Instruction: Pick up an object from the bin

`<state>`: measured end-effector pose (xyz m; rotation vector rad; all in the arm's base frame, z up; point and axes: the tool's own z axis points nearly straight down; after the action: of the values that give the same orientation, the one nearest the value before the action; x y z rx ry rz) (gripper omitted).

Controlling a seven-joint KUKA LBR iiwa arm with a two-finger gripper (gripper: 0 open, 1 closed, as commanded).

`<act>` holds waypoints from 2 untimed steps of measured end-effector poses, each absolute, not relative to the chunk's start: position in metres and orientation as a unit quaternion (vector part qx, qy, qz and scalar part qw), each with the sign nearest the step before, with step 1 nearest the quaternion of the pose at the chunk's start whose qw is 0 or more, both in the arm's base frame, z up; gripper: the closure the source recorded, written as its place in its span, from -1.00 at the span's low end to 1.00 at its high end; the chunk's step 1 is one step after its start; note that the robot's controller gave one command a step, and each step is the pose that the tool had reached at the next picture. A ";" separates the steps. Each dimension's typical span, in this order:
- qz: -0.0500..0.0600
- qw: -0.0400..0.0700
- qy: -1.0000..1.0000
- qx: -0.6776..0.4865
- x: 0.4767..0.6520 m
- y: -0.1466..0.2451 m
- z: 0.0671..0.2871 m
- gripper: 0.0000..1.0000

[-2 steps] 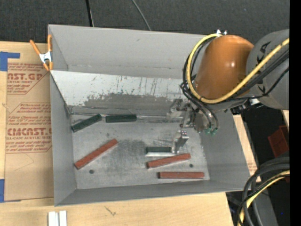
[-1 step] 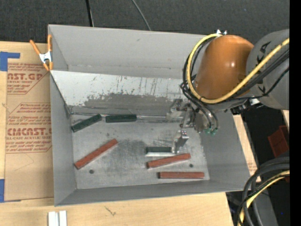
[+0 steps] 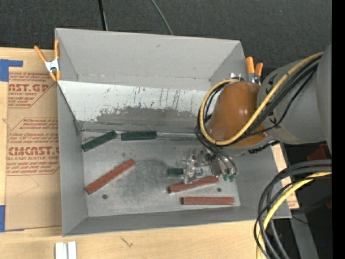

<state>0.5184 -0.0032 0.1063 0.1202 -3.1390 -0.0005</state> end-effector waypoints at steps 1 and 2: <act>0.000 0.000 -0.999 0.038 0.518 -0.003 0.106 -1.00; 0.000 0.000 -0.999 0.038 0.518 -0.003 0.106 -1.00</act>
Offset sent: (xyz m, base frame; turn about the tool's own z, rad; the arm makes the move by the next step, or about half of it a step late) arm 0.0000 0.0000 0.0000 0.0000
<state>0.5184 -0.0032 0.1063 0.1203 -3.1391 -0.0003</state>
